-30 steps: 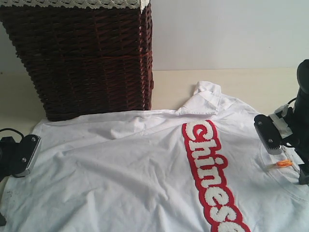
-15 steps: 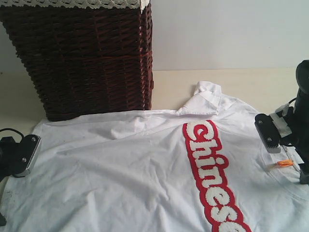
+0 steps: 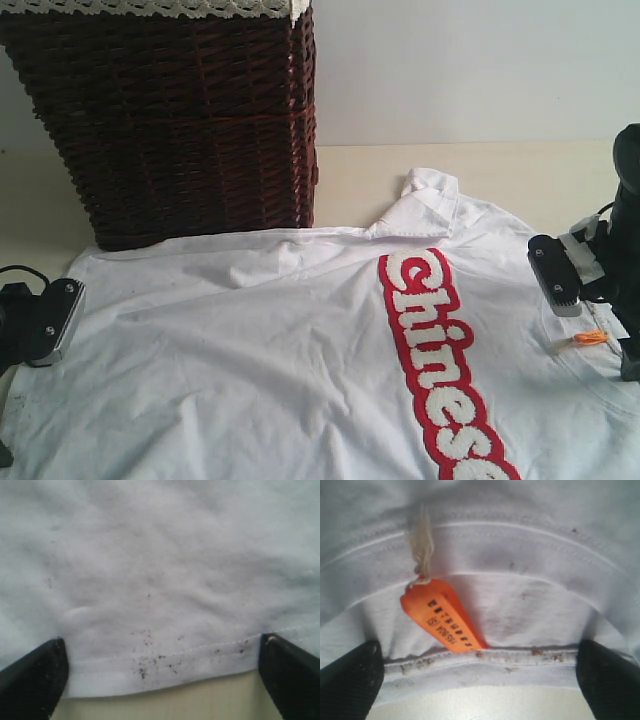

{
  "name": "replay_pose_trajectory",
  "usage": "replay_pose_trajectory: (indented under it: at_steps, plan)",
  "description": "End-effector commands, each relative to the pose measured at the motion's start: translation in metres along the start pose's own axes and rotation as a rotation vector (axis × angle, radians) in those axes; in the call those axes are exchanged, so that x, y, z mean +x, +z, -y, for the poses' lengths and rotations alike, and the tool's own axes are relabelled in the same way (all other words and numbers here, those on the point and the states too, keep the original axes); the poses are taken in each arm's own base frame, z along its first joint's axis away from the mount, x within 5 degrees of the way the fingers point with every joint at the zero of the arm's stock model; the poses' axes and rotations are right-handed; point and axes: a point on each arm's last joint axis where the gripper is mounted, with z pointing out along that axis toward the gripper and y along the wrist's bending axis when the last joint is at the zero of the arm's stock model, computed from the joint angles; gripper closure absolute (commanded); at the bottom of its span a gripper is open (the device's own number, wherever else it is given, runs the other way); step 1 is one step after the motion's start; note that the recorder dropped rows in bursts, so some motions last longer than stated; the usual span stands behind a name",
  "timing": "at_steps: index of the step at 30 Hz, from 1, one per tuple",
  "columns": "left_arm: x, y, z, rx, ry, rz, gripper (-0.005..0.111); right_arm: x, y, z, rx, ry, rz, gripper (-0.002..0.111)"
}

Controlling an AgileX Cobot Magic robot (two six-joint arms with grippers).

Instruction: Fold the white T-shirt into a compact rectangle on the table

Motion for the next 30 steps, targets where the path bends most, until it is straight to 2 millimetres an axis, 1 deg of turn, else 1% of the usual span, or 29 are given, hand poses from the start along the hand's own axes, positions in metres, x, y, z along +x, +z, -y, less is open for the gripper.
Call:
replay_pose_trajectory:
  at_steps: [1,25,26,28,30]
  plan:
    - [0.0012,0.0130,0.0023,0.032,-0.023,0.002,0.002,-0.0012,0.0099,0.0012,0.004,0.005,0.012,0.008]
    - [0.0012,0.0130,0.0023,0.032,-0.023,0.002,0.002,-0.0015,0.0103,0.0046,0.041,-0.007,0.014,0.009]
    - [0.0012,0.0130,0.0023,0.032,-0.023,0.002,0.002,-0.0016,0.0103,0.0053,0.048,-0.010,0.014,0.010]
    - [0.0012,0.0130,0.0023,0.032,-0.023,0.002,0.002,-0.0020,0.0118,0.0060,0.053,-0.011,0.016,0.016]
    - [0.0012,0.0130,0.0023,0.032,-0.023,0.002,0.002,-0.0026,0.0165,0.0057,0.039,-0.015,0.014,0.027]
